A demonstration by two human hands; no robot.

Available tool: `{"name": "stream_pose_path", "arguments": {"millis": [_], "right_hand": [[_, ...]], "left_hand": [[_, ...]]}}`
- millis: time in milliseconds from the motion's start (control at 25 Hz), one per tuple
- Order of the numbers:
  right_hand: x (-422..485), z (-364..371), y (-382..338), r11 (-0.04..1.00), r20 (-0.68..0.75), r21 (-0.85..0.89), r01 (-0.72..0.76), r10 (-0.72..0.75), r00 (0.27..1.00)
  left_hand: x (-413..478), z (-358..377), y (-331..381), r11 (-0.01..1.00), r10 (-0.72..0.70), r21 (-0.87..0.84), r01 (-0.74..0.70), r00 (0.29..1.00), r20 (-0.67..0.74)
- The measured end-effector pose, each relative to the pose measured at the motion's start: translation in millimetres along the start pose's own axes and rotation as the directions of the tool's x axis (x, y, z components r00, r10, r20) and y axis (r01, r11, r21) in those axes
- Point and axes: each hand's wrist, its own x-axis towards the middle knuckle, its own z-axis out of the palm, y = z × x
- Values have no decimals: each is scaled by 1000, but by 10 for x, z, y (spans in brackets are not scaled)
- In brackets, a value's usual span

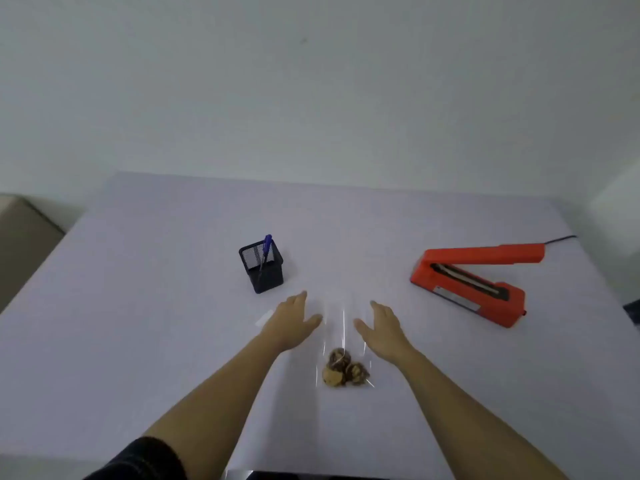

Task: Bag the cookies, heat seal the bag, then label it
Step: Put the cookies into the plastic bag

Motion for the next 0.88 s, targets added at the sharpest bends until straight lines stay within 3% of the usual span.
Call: {"name": "stream_pose_path", "arguments": {"millis": [80, 200, 280, 560, 720, 880], "right_hand": [[51, 85, 73, 988, -30, 133, -76, 81, 996], [45, 216, 183, 885, 37, 422, -195, 198, 980], [38, 266, 265, 851, 51, 482, -212, 214, 976], [-45, 422, 443, 819, -1, 558, -136, 165, 986], [-78, 431, 519, 772, 50, 616, -157, 160, 986], [-79, 448, 533, 746, 98, 645, -167, 135, 986]], "left_hand": [[54, 220, -27, 986, -89, -144, 89, 996, 5], [44, 522, -8, 900, -221, -379, 216, 975, 31], [55, 608, 19, 841, -255, -481, 248, 965, 53], [95, 726, -104, 759, -200, -603, 246, 969, 144], [105, 678, -250, 786, -90, -593, 172, 982, 165], [108, 727, -281, 808, -67, -573, 139, 987, 146]]}}
